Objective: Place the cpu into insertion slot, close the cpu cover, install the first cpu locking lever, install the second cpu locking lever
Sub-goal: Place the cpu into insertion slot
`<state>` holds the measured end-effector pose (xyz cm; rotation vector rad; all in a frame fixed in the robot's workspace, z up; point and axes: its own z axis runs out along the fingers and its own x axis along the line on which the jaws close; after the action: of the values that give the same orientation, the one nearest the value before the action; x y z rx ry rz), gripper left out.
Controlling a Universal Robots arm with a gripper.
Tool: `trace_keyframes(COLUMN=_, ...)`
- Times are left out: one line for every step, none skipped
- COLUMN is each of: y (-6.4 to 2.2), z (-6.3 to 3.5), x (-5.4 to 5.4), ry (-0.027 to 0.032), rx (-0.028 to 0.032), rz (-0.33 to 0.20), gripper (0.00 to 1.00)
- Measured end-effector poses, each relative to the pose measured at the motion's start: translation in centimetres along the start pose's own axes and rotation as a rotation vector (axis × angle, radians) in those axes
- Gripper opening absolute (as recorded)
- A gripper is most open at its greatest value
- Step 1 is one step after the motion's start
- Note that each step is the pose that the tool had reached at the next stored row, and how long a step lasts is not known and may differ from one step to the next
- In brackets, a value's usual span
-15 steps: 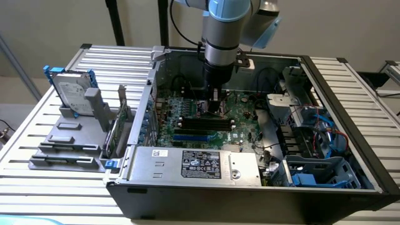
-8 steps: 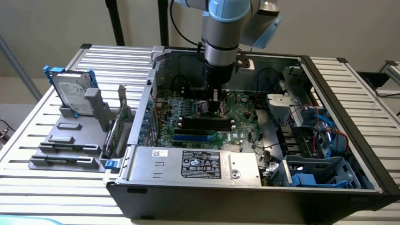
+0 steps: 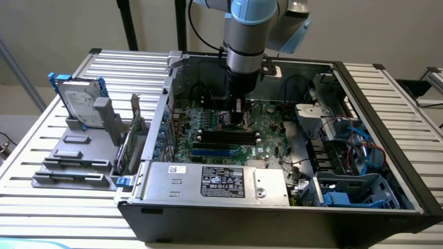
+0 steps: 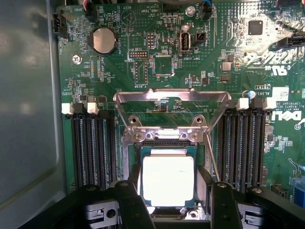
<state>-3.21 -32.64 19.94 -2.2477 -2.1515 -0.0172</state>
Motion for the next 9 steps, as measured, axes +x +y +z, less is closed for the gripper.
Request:
trace_keyframes(y=0.0, z=0.01, x=0.01, ry=0.0001, rx=0.0, rz=0.0, gripper=0.55)
trace_keyframes(y=0.0, z=0.03, x=0.02, ry=0.0003, rx=-0.0001, rz=0.0, gripper=0.55)
trace_keyframes(y=0.0, z=0.04, x=0.04, ry=0.0003, rx=-0.0001, rz=0.0, gripper=0.55)
trace_keyframes(y=-0.01, z=0.05, x=0.06, ry=0.0004, rx=-0.0001, rz=0.0, gripper=0.55)
trace_keyframes(y=-0.01, z=0.06, x=0.07, ry=0.0003, rx=-0.0001, rz=0.0, gripper=0.55)
trace_keyframes(y=-0.01, z=0.06, x=0.08, ry=0.0002, rx=-0.0001, rz=0.0, gripper=0.55)
trace_keyframes(y=-0.01, z=0.07, x=0.09, ry=0.0001, rx=0.0, rz=0.0, gripper=0.55)
trace_keyframes(y=-0.01, z=0.08, x=0.1, ry=0.0002, rx=-0.0001, rz=0.0, gripper=0.55)
trace_keyframes(y=-0.01, z=0.09, x=0.12, ry=0.0001, rx=-0.0001, rz=0.0, gripper=0.55)
